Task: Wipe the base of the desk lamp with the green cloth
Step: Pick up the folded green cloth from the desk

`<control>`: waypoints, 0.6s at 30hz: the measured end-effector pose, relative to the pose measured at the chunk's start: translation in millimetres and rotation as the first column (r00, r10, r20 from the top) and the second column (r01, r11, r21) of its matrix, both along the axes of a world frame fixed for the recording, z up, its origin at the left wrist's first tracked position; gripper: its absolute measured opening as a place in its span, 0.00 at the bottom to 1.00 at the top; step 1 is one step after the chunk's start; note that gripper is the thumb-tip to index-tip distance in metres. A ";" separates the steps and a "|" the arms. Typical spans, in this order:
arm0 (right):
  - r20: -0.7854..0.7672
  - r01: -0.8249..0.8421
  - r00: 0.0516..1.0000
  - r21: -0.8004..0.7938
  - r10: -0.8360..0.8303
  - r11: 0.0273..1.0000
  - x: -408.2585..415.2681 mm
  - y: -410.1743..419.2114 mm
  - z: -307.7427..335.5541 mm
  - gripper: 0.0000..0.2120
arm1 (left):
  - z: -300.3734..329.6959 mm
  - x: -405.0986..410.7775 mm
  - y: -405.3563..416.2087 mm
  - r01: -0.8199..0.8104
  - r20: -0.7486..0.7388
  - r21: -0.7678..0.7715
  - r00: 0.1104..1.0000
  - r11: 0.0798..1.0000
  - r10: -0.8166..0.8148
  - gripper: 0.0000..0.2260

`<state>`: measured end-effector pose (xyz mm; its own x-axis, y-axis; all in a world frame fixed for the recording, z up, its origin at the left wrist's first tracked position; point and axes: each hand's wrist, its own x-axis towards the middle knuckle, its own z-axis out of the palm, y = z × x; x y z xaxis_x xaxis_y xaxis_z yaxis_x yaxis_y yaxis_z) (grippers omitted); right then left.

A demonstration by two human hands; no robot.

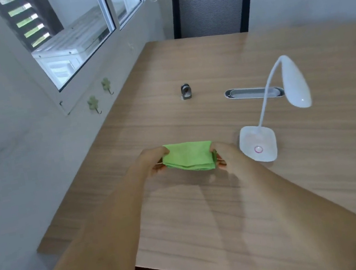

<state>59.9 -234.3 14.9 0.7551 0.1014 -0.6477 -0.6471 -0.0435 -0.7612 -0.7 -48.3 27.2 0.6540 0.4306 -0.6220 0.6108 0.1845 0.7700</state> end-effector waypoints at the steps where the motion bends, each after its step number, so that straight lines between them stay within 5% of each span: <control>1: -0.001 0.018 1.000 0.035 -0.018 0.999 -3.4 -9.4 2.3 0.08 | 2.3 -0.3 -5.6 0.040 -0.008 -0.016 0.999 0.999 -0.040 0.01; 13: -0.028 0.268 0.963 0.173 -0.267 0.948 -35.2 -168.4 5.7 0.15 | 10.3 18.0 -134.8 0.450 -0.040 -0.145 0.887 0.881 -0.459 0.05; 18: -0.153 0.477 0.876 0.412 -0.457 0.776 -44.4 -201.7 -2.8 0.09 | -0.9 21.3 -171.7 0.470 -0.038 -0.218 0.872 0.856 -0.488 0.07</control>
